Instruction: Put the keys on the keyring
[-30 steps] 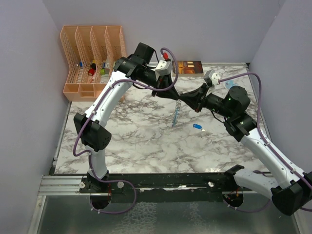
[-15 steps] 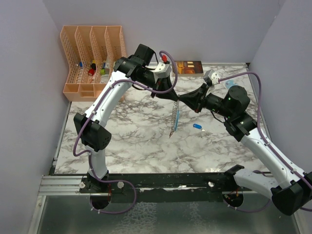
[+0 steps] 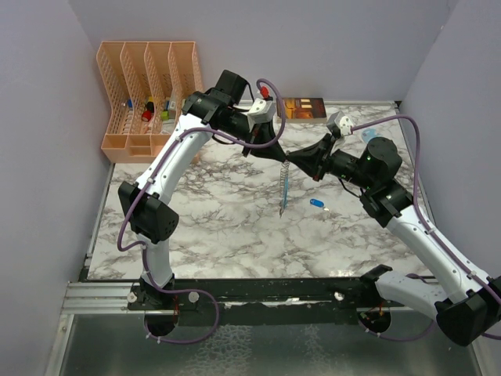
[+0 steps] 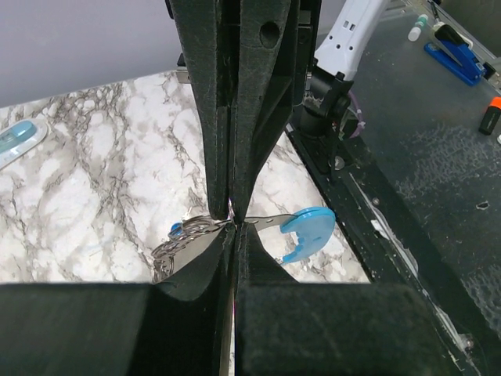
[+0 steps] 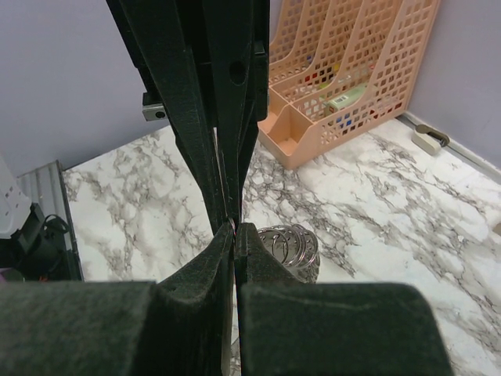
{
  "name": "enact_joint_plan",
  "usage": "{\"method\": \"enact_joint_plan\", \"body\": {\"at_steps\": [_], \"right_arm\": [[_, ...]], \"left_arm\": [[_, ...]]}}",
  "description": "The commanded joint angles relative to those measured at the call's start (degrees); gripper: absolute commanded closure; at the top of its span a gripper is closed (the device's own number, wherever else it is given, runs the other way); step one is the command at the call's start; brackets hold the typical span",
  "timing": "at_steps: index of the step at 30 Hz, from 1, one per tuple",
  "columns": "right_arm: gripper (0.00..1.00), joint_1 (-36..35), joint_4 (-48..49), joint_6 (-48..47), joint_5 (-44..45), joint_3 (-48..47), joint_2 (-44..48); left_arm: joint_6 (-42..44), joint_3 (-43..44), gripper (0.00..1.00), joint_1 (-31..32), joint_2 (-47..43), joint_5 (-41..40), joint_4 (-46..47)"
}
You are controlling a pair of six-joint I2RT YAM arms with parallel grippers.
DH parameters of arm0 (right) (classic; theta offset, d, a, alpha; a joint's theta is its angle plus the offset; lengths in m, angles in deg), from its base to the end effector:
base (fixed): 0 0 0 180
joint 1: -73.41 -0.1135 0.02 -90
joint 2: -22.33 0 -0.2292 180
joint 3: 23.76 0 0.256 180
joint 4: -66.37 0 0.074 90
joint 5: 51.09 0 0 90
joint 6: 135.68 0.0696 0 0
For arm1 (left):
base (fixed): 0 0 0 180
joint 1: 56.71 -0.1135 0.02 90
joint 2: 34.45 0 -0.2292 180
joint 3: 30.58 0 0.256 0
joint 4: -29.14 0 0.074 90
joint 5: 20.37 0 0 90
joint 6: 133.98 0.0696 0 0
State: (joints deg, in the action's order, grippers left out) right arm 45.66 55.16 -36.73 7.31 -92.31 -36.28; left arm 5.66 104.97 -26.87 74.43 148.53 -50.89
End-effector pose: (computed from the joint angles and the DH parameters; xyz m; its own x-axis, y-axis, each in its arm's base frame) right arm 0.2361 0.1655 0.3504 -0.1532 0.0691 -0.9858 -0.8467 0.5053 0.1670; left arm 0.2914 -0.2459 0.3751 0.0093 0.1638 -0.9865 0.9214 -0.3848 -0.0552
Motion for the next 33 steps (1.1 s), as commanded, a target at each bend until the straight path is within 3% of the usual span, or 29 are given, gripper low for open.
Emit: {"method": "enact_joint_plan", "body": {"at_steps": [1, 3, 4, 5, 7, 16, 21, 28, 33], "right_arm": [[0.97, 0.16, 1.59, 0.85, 1.29, -2.17, 0.79], [0.93, 0.15, 0.87, 0.75, 2.1, -2.26, 1.22], [0.69, 0.2, -1.56, 0.05, 4.96, -2.93, 2.28], [0.6, 0.18, -2.16, -0.17, 5.77, -3.13, 2.72], [0.53, 0.24, -3.61, -0.8, 7.13, -4.02, 3.13], [0.48, 0.24, -8.77, -2.1, 10.75, -6.99, 3.53], [0.42, 0.47, -16.76, -2.97, 22.34, -8.76, 0.89], [0.5, 1.51, -26.81, 1.21, 34.21, -9.4, -6.75], [0.52, 2.57, -35.38, 4.64, 34.95, -9.15, -15.58]], "left_arm": [[-3.43, 0.67, 1.0, 0.39, -0.34, -0.11, 1.83], [-3.6, 0.59, 1.0, 0.24, -0.25, -0.61, 2.1], [-3.51, 0.08, 1.0, -0.17, -0.24, -2.51, 2.45], [-3.5, -0.18, 1.0, -0.34, -0.22, -2.88, 2.63], [-3.55, -0.96, 1.0, -0.85, -0.31, -3.13, 3.03], [-3.06, -2.33, 1.0, -1.5, -0.22, -4.61, 3.5], [-0.22, -3.73, 1.0, -2.08, -1.01, -7.44, 2.0], [1.23, -7.47, 1.0, -5.79, -3.05, -6.57, 1.76], [2.24, -8.25, 1.0, -7.87, -4.12, -6.43, 1.17]]}}
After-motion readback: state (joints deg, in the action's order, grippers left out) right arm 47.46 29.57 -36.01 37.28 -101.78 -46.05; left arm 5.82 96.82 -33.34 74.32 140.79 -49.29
